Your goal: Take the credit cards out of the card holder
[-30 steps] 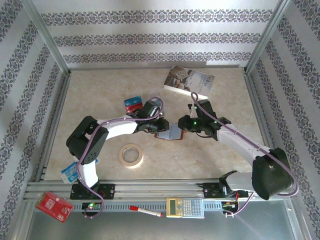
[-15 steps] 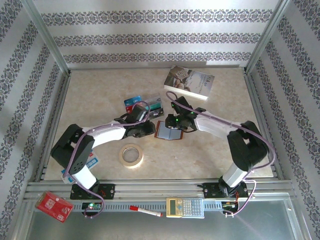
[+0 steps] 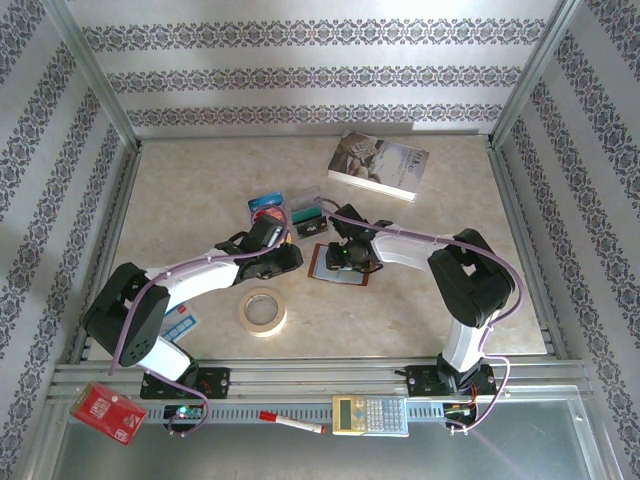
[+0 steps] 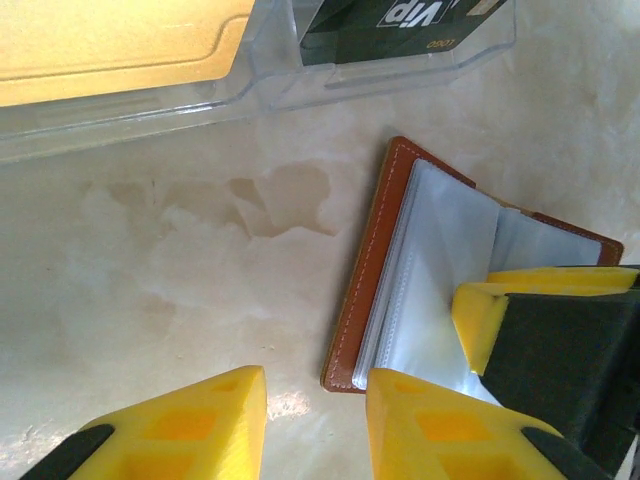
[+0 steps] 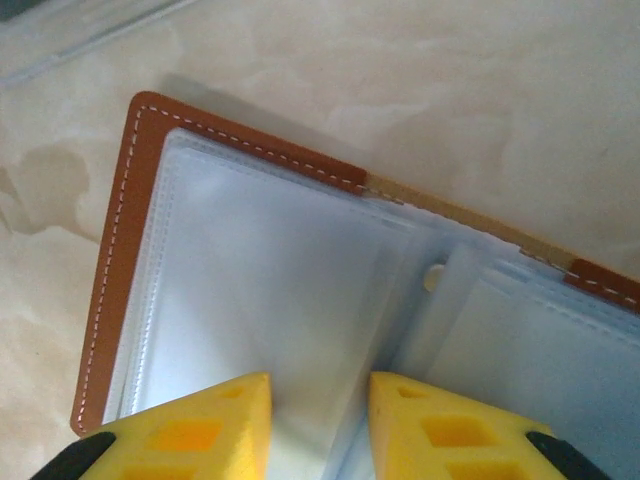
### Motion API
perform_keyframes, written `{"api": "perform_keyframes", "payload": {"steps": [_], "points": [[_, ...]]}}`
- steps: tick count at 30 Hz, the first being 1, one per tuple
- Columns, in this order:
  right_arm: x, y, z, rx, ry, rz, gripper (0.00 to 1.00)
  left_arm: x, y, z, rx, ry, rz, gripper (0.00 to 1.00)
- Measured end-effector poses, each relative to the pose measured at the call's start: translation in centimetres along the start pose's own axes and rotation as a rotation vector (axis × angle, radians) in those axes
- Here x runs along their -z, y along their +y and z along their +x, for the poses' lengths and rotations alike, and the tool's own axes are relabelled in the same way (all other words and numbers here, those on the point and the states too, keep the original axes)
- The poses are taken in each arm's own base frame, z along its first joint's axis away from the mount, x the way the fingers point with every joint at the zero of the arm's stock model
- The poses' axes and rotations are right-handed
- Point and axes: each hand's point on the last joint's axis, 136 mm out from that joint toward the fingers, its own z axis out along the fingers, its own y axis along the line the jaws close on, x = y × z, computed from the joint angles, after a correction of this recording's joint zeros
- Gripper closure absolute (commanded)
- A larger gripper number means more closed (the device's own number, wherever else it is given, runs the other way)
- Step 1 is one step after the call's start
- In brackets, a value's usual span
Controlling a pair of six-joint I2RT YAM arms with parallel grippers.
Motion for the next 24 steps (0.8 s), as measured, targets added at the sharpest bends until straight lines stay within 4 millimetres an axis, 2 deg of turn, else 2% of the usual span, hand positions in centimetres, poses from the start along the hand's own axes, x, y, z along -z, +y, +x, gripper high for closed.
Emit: {"api": "perform_keyframes", "payload": {"steps": [3,10,14,17,21,24], "points": [[-0.1,0.4,0.5,0.038,-0.008,-0.015,0.67,0.3,0.1,-0.2,0.003,-0.01,-0.002,0.66],[0.0,2.7,3.1,0.157,0.022,-0.085,0.69,1.1,0.5,-0.2,0.011,-0.026,0.002,0.66],[0.6,2.8,4.1,0.172,0.04,-0.098,0.68,1.1,0.3,0.0,0.017,-0.009,0.014,0.65],[2.2,2.5,4.3,0.158,0.029,-0.087,0.66,0.7,0.1,0.7,0.028,0.027,0.028,0.65],[5.2,2.7,2.9,0.121,-0.061,-0.085,0.63,0.3,-0.3,1.6,0.045,0.073,0.046,0.64],[6.1,2.5,2.3,0.09,-0.101,-0.072,0.62,-0.1,-1.0,2.5,0.053,0.105,0.064,0.66]]}}
